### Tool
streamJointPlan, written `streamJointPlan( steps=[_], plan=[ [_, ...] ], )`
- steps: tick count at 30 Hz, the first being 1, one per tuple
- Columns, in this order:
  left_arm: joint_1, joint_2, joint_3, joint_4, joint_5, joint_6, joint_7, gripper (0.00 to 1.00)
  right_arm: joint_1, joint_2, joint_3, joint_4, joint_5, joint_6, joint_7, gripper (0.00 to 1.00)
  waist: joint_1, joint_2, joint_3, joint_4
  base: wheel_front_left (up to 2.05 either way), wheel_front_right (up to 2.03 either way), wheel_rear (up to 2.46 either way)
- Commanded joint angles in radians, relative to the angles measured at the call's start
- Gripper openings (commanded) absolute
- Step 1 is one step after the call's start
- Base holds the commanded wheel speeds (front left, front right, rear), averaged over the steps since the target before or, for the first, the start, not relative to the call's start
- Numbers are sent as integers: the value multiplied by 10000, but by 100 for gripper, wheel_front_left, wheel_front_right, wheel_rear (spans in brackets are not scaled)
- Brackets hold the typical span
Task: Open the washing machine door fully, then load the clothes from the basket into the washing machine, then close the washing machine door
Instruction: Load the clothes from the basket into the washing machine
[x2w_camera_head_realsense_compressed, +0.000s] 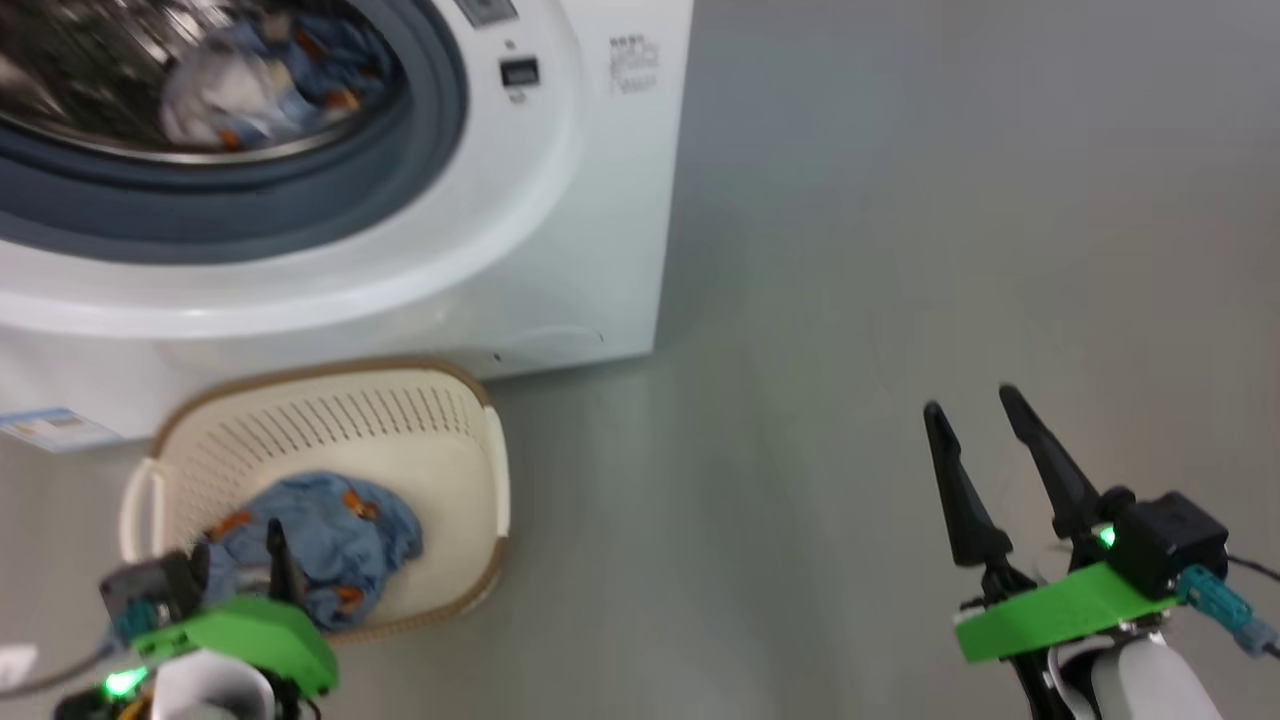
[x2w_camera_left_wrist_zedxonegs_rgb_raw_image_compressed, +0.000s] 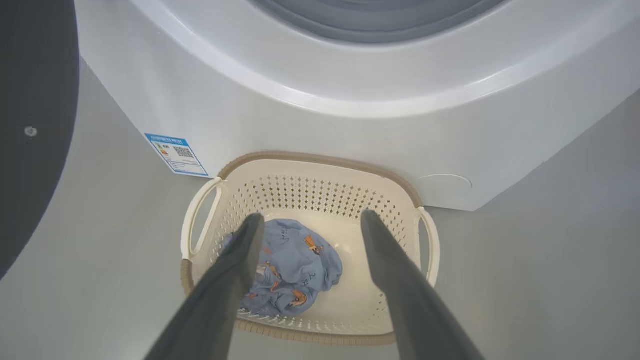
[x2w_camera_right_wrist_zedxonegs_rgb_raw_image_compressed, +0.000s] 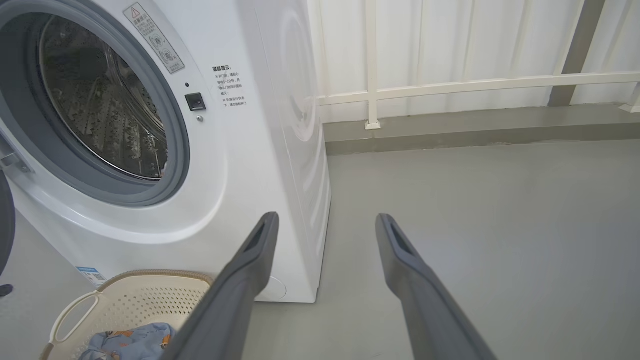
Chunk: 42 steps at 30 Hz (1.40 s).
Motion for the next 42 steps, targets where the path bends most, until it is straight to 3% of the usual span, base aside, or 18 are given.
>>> streamJointPlan(
  steps=[1,25,33,42],
  plan=[
    [-575,383,372,58,-64,-32,198,100,-389,-19,326,-272,135,16,-48,100,0,-1,1416,-609,0,0,0],
    [-4682,2337,800,3488,-620,75,3406,100,-1780,142,1030,-208,632,16,-48,100,0,-1,4753,-1833,0,0,0],
    [-5499,2740,993,4081,-839,351,4038,100,-1784,182,1161,-221,753,16,-48,100,0,-1,5396,-2164,0,0,0],
    [-5918,3307,1135,4270,-854,969,4578,100,-1855,154,1282,-379,845,16,-48,100,0,-1,6195,-2473,0,0,0]
  ],
)
